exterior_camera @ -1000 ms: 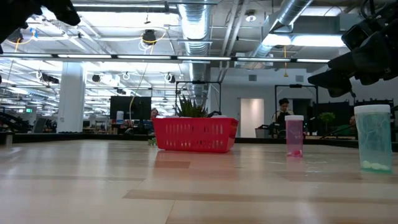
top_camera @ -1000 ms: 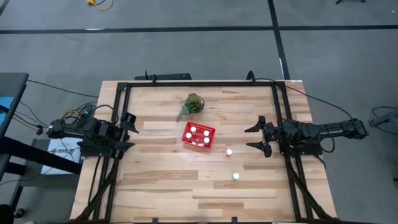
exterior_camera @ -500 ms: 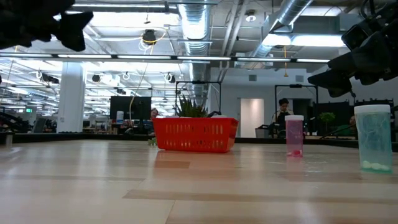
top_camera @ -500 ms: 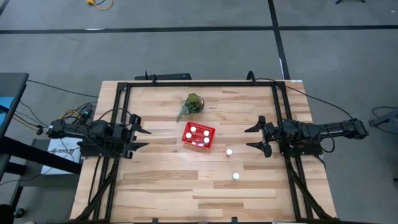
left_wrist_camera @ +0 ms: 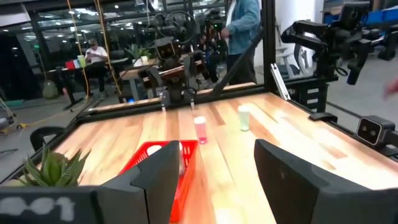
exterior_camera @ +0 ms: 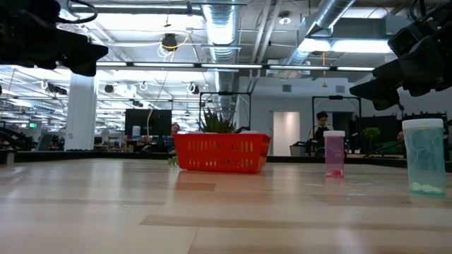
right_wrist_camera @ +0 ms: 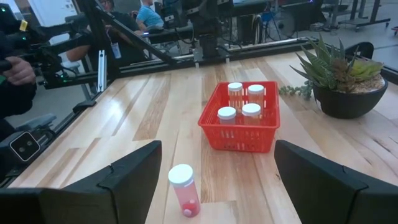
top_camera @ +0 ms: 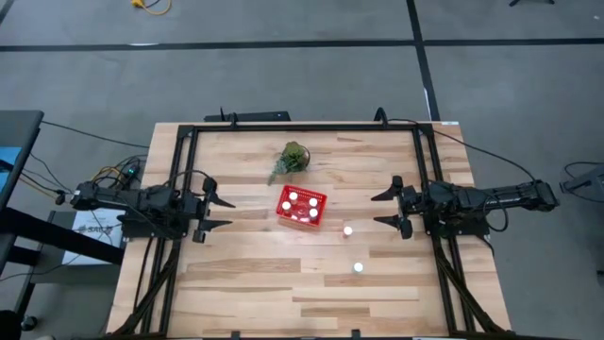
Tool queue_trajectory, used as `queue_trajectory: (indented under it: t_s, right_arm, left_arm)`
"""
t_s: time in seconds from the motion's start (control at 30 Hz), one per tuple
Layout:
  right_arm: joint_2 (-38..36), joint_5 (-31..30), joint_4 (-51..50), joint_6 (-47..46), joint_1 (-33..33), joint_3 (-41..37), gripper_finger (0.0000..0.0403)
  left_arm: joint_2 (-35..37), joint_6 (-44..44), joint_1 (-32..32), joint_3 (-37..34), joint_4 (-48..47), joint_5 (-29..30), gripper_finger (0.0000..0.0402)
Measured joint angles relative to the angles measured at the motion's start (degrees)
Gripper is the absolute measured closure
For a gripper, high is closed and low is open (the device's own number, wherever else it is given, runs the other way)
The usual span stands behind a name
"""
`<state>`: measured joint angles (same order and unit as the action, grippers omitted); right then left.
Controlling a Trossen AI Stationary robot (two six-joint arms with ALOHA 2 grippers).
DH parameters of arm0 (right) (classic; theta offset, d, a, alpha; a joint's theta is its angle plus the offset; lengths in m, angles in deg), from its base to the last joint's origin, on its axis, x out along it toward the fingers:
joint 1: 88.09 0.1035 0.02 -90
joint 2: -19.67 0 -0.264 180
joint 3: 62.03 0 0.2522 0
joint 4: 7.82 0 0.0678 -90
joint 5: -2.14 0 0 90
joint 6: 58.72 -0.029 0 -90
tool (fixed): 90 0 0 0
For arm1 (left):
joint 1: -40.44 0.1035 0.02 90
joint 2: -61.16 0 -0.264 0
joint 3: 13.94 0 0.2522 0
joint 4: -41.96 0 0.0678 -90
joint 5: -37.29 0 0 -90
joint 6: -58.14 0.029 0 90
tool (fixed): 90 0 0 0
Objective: Pick and place pill bottles into a basket
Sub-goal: Put the pink medicine bottle into the red bin
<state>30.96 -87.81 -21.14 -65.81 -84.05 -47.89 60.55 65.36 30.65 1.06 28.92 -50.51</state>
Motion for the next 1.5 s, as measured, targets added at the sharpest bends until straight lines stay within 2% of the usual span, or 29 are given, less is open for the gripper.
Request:
queue_trajectory:
  t_s: [0.37, 0.7, 0.83, 0.93, 1.13, 1.23, 1.37, 1.5]
  right_arm:
    - [0.00, 0.00, 0.00, -0.02, -0.01, 0.00, 0.0097]
    - [0.02, -1.05, 1.90, -0.01, -0.05, -0.02, 0.0097]
    - [0.02, -6.54, 4.45, -3.92, -0.52, -0.02, 0.0097]
    - [0.02, -7.50, 8.65, -7.89, -0.55, -0.02, 0.0097]
    - [0.00, -8.40, 15.83, -9.00, -0.77, 0.12, 0.0097]
    - [0.07, -8.19, 12.22, -4.25, -1.20, 2.38, 0.0097]
    - [1.53, -7.35, 1.76, 1.90, -0.76, 7.91, 0.0097]
    - [6.72, -7.64, -7.38, 4.51, 0.47, 14.88, 0.0097]
  left_arm:
    - [-0.11, -1.96, 0.00, 0.02, -0.21, 0.06, 0.0203]
    - [-0.11, 0.47, 0.00, 0.02, -0.26, 0.10, 0.0203]
    - [-0.11, 0.53, 0.01, 0.01, -0.30, 0.10, 0.0203]
    - [-0.11, 0.07, 0.02, 0.01, -0.32, 0.10, 0.0203]
    - [-0.11, -3.81, 0.00, 0.00, -0.34, 0.11, 0.0203]
    - [-0.11, -3.65, 0.00, 0.00, -0.34, 0.13, 0.0203]
    - [-0.13, -3.69, 0.00, 0.00, -0.34, 0.13, 0.0203]
    - [-0.13, -3.90, 0.00, 0.00, -0.34, 0.15, 0.0203]
